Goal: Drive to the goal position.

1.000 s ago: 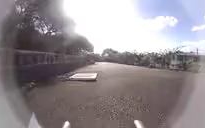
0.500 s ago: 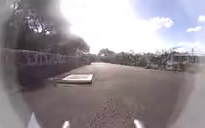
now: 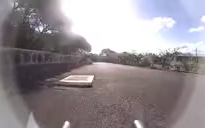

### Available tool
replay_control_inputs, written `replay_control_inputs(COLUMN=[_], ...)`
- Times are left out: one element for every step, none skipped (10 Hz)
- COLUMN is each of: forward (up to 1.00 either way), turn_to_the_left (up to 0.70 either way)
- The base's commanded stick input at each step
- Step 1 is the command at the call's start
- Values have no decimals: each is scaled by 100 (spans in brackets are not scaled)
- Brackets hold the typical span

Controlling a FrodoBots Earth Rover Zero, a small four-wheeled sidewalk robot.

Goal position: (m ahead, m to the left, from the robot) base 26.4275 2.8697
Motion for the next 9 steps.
replay_control_inputs(forward=[70,70,70,70,70,70,70,70,70], turn_to_the_left=[0,0,0,0,-1,-12,-23,-35,-35])
